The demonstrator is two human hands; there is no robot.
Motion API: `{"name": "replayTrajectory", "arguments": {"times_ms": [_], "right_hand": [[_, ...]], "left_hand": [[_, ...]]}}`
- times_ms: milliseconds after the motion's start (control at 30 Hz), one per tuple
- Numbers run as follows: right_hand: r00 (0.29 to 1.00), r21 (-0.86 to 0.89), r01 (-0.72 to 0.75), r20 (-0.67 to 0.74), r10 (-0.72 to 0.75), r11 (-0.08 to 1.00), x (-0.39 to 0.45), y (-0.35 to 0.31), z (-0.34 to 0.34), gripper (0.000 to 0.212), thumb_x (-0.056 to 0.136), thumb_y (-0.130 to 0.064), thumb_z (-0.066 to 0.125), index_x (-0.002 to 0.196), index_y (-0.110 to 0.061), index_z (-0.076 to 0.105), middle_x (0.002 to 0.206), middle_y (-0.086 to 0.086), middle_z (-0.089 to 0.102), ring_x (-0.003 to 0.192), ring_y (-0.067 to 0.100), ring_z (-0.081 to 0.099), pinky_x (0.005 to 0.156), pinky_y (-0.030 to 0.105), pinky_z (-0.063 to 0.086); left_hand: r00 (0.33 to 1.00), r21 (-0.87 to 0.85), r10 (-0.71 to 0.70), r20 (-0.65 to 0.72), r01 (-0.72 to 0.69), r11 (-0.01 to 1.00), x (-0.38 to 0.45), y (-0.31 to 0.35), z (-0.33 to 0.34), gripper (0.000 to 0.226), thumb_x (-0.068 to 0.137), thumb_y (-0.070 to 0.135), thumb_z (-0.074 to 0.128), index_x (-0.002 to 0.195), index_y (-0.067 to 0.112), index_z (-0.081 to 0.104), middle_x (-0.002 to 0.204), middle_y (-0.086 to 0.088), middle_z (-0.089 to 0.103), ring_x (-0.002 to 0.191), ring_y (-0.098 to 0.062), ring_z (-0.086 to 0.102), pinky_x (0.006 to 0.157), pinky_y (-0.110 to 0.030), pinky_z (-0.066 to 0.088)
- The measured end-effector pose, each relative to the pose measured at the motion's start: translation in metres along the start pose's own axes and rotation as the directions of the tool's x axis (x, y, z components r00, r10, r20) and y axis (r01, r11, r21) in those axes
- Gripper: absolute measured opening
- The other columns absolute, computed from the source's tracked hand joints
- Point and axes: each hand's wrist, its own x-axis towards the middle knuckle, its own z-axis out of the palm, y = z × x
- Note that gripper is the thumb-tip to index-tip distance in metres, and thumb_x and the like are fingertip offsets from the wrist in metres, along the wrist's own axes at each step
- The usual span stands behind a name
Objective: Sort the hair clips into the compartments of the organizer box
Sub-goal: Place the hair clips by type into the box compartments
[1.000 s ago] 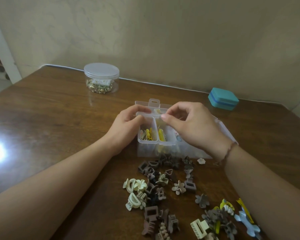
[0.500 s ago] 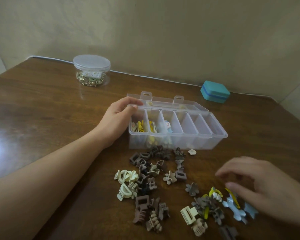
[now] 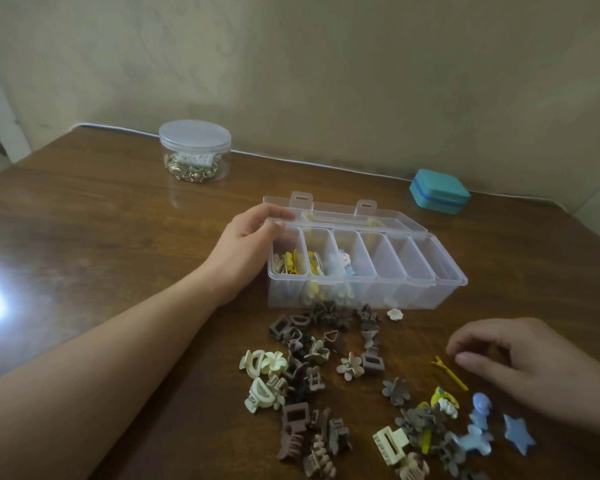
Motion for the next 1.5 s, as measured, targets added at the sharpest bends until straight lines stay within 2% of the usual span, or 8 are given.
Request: {"name": "replayTrajectory", "arguments": {"times_ms": [167, 400, 567, 733, 900, 1100, 1300, 1500], "right_hand": [[0.994, -0.102, 0.107, 0.001, -0.107, 0.989, -0.029, -0.011, -0.012, 0.033, 0.079, -0.075, 0.041, 0.106, -0.062, 0.053, 0.101, -0.034, 0.06, 0.093, -0.008, 0.058, 0.073, 0.009, 0.045], [0.971, -0.185, 0.22, -0.057, -0.234, 0.958, -0.067, -0.012, 0.021, 0.031, 0.086, -0.062, 0.053, 0.114, -0.049, 0.058, 0.113, -0.028, 0.055, 0.099, -0.002, 0.055, 0.07, 0.016, 0.049], [0.929, -0.209, 0.281, -0.188, -0.32, 0.937, -0.055, -0.014, 0.04, 0.014, 0.086, -0.046, 0.059, 0.095, -0.039, 0.067, 0.108, -0.03, 0.06, 0.089, 0.002, 0.051, 0.069, 0.02, 0.045], [0.91, -0.226, 0.32, -0.195, -0.365, 0.92, -0.039, -0.002, 0.03, 0.019, 0.089, -0.044, 0.058, 0.108, -0.043, 0.061, 0.11, -0.027, 0.061, 0.095, 0.005, 0.061, 0.078, 0.02, 0.046], [0.919, 0.013, 0.23, -0.331, -0.213, 0.973, -0.012, -0.021, -0.007, 0.029, 0.076, -0.045, 0.066, 0.104, -0.046, 0.062, 0.101, -0.018, 0.067, 0.088, 0.004, 0.066, 0.069, 0.021, 0.053], [0.846, 0.233, 0.276, -0.519, -0.121, 0.933, 0.091, -0.103, 0.004, 0.017, 0.078, -0.035, 0.073, 0.092, -0.029, 0.065, 0.083, -0.012, 0.066, 0.074, 0.004, 0.06, 0.057, 0.012, 0.047], [0.877, 0.031, 0.234, -0.437, -0.197, 0.972, 0.138, -0.129, 0.028, 0.026, 0.084, -0.052, 0.052, 0.087, -0.03, 0.066, 0.085, -0.019, 0.06, 0.083, 0.001, 0.052, 0.072, 0.023, 0.043], [0.805, 0.028, 0.245, -0.562, -0.188, 0.969, 0.083, -0.086, -0.011, 0.007, 0.086, -0.027, 0.06, 0.09, -0.026, 0.066, 0.084, -0.015, 0.064, 0.076, -0.001, 0.057, 0.061, 0.01, 0.043]], "left_hand": [[1.0, -0.007, 0.005, 0.005, -0.005, 1.0, 0.001, -0.003, 0.0, 0.026, 0.099, 0.017, 0.046, 0.108, 0.025, 0.069, 0.09, 0.002, 0.078, 0.093, -0.011, 0.072, 0.092, -0.04, 0.054], [1.0, -0.011, -0.017, 0.015, 0.017, 1.0, 0.001, 0.001, 0.001, 0.027, 0.101, 0.014, 0.044, 0.109, 0.026, 0.068, 0.084, 0.009, 0.078, 0.089, -0.003, 0.071, 0.089, -0.036, 0.052], [1.0, 0.004, 0.005, 0.01, -0.005, 1.0, 0.0, 0.002, -0.002, 0.029, 0.103, 0.016, 0.04, 0.109, 0.026, 0.067, 0.085, 0.005, 0.077, 0.091, -0.009, 0.071, 0.093, -0.042, 0.053], [1.0, 0.006, 0.018, -0.013, -0.018, 1.0, 0.001, 0.001, -0.002, 0.034, 0.095, 0.03, 0.039, 0.107, 0.025, 0.07, 0.112, 0.003, 0.068, 0.109, -0.018, 0.062, 0.096, -0.043, 0.049], [0.999, 0.033, 0.031, -0.038, -0.029, 0.999, 0.002, 0.0, -0.001, 0.034, 0.104, 0.019, 0.036, 0.11, 0.021, 0.069, 0.117, 0.007, 0.064, 0.114, -0.014, 0.057, 0.101, -0.041, 0.046], [0.999, 0.033, 0.019, -0.03, -0.018, 0.999, -0.001, 0.007, -0.002, 0.04, 0.093, 0.035, 0.035, 0.112, 0.023, 0.069, 0.121, 0.004, 0.065, 0.12, -0.016, 0.057, 0.109, -0.046, 0.042], [1.0, 0.024, 0.011, -0.016, -0.01, 1.0, -0.002, 0.005, -0.004, 0.044, 0.094, 0.043, 0.03, 0.118, 0.027, 0.063, 0.12, -0.006, 0.068, 0.12, -0.026, 0.059, 0.108, -0.055, 0.043], [1.0, 0.008, -0.012, -0.023, 0.012, 1.0, -0.001, 0.005, -0.001, 0.034, 0.105, 0.023, 0.036, 0.131, 0.024, 0.057, 0.127, 0.007, 0.056, 0.127, -0.016, 0.05, 0.113, -0.047, 0.039]]}}
